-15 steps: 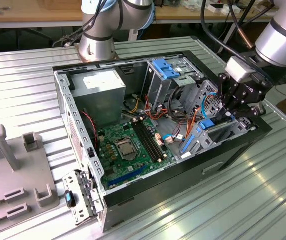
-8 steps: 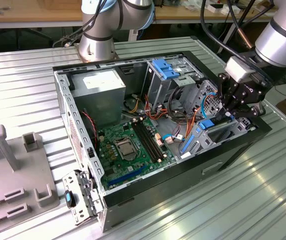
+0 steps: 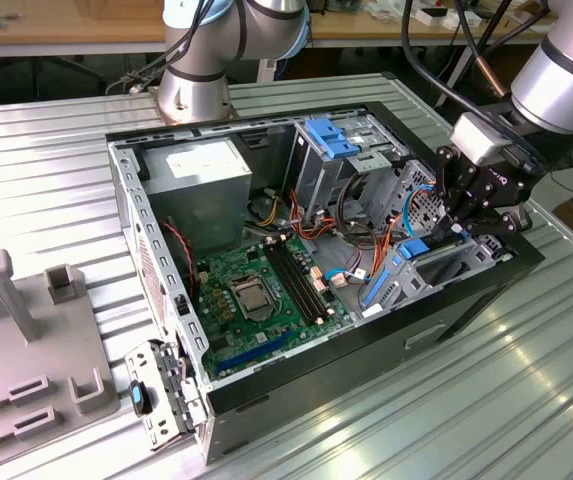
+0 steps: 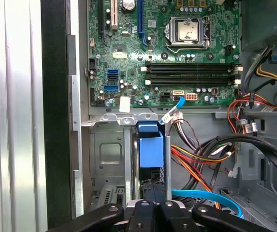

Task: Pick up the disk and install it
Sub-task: 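Insert the first disk wire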

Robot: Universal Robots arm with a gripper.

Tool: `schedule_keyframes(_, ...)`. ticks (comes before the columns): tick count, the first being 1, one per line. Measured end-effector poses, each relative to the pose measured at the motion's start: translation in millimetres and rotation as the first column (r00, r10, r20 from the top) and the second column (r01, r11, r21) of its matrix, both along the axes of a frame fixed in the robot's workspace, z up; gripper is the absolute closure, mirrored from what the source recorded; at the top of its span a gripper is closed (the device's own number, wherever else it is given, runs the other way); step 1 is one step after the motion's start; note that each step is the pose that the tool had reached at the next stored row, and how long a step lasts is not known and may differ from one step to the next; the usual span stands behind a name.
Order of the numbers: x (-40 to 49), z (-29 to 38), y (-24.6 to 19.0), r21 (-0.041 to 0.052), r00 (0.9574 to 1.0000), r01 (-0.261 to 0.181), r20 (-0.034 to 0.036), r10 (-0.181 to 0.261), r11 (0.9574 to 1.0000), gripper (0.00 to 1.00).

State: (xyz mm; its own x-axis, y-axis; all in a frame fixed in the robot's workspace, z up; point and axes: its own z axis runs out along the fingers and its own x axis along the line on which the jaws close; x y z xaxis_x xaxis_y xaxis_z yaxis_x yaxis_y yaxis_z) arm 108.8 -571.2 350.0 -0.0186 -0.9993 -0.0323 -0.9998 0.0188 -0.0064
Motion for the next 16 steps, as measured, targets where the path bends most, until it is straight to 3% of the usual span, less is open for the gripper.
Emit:
schedule_keyframes(2,0.0,4.7,1.4,-0.0075,1.0000,0.000,0.0000,0.000,1.0000,0.89)
schedule_keyframes(12,2.8,10.6,3.3,-0.0093,1.0000,-0.007,-0.0001,0.007,0.9999,0.89)
schedule_keyframes(14,8.1,10.6,3.5,-0.0091,0.9983,-0.059,-0.0001,0.059,0.9982,0.89)
schedule_keyframes(16,19.8,10.6,3.5,-0.0090,0.9978,-0.066,-0.0016,0.066,0.9978,0.89)
